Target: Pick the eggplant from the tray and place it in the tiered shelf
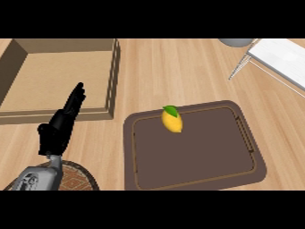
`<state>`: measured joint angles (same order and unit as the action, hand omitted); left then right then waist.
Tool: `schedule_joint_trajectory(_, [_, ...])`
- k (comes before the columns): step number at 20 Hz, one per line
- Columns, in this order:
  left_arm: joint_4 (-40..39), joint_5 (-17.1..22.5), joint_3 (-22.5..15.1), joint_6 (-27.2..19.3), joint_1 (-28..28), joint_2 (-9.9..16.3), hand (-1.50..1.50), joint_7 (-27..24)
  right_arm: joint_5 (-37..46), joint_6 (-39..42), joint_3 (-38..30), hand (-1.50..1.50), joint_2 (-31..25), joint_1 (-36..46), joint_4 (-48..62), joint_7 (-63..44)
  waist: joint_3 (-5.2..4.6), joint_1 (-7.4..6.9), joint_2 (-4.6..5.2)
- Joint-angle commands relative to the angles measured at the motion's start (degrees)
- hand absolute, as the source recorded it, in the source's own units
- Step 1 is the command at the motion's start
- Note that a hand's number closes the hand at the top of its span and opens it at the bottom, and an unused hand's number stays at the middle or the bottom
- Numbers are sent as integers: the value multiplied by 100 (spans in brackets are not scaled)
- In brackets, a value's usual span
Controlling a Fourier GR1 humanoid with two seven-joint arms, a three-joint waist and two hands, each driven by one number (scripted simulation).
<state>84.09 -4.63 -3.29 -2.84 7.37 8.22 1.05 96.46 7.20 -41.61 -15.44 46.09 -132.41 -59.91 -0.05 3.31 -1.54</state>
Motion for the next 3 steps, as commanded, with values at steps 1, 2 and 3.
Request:
schedule_joint_trajectory(1, [-141,-63,-79,-62,-82,-117,0,-26,-217,1607,-84,-150,388,-154,-1574,-357,-8,77,-12])
schedule_joint_trajectory(2, [9,-60,-63,-57,-149,-72,0,33,-340,1972,-175,-150,263,-209,-1900,-197,-4,34,-9])
schedule_joint_trajectory(3, [97,104,106,84,134,82,0,273,-204,2250,-76,-150,400,-232,-2175,-240,-8,13,0])
